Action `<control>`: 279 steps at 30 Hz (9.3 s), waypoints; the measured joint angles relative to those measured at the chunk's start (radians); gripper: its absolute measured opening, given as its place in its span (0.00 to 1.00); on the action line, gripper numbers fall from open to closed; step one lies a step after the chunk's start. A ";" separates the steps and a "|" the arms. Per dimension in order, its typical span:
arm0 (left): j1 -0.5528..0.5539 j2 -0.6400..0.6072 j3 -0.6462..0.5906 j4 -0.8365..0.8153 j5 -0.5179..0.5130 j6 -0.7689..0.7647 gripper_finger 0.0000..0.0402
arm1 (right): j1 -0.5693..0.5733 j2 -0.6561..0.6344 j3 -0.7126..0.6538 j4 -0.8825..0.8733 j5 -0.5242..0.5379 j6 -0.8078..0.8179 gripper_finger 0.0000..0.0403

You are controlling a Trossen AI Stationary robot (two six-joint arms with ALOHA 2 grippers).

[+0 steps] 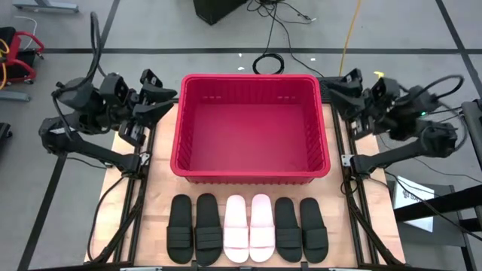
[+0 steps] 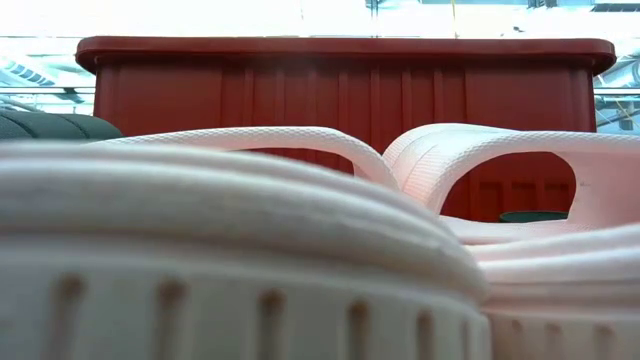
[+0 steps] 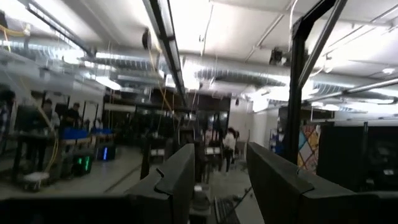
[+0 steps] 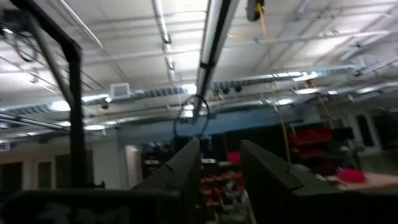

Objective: Pick and place slides into bin
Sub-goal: Put the black slipper into the red bin

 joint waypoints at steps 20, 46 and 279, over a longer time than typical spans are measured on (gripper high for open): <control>0.014 0.086 0.213 -0.160 -0.001 0.019 0.38 | 0.000 0.055 0.142 -0.067 0.023 0.104 0.26; 0.012 0.104 0.213 -0.135 0.020 -0.243 0.38 | 0.000 0.093 -0.048 0.227 0.022 0.150 0.26; -0.016 0.205 0.212 -0.405 0.179 -0.343 0.38 | 0.747 0.473 -0.824 0.032 -0.499 1.075 0.11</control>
